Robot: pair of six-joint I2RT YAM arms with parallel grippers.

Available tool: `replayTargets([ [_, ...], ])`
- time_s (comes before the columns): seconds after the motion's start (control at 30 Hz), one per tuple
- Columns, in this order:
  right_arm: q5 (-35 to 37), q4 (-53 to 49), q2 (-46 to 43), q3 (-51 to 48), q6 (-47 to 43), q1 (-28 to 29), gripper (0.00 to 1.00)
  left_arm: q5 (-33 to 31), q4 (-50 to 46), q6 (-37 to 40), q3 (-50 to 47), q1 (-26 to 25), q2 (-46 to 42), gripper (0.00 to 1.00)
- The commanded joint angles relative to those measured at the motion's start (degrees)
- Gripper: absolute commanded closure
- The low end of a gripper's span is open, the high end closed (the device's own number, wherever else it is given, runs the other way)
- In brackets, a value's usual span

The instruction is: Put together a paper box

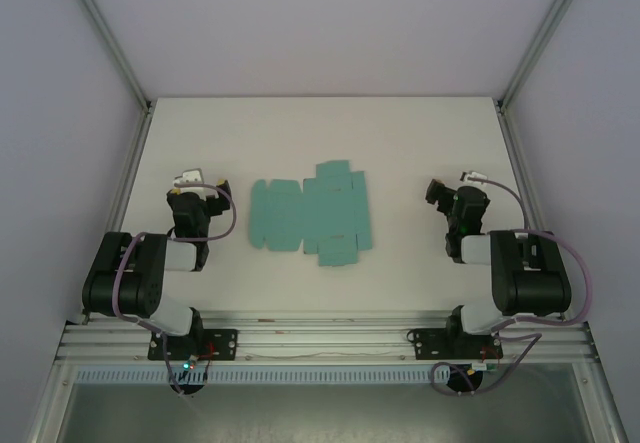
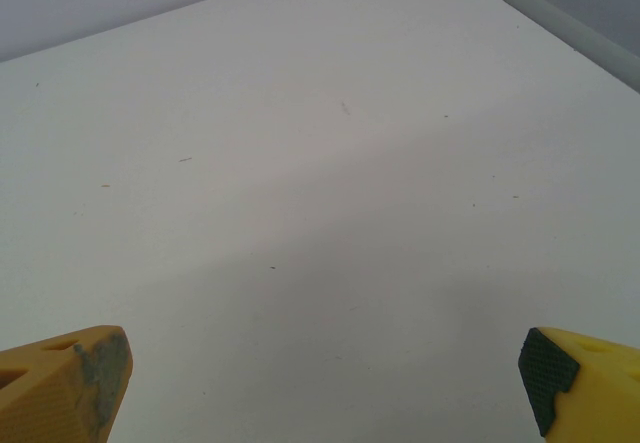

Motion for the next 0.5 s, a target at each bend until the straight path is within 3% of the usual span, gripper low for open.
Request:
replayTargets([
  [0.0,0.61,0.67,-1.17,1.35,0.94,0.11,0.0,-1.55,0.69,1.38,1.04,-0.29,-0.39,0.0],
  [0.1,1.04,-4.32,-4.39,2.75,0.92,0.13,0.0,-4.99,-11.49,-0.41,5.0,-0.21,-5.48,0.0],
  [0.23,2.87,-20.52,-9.92,9.03,2.53,0.35,0.0,-4.38,-22.65,-1.28,9.32,-0.37,-9.5,0.0],
  [0.47,7.0,-42.56,-13.58,20.42,7.26,7.32,0.0,4.09,-44.49,-10.86,18.24,-1.61,-15.73,0.0],
])
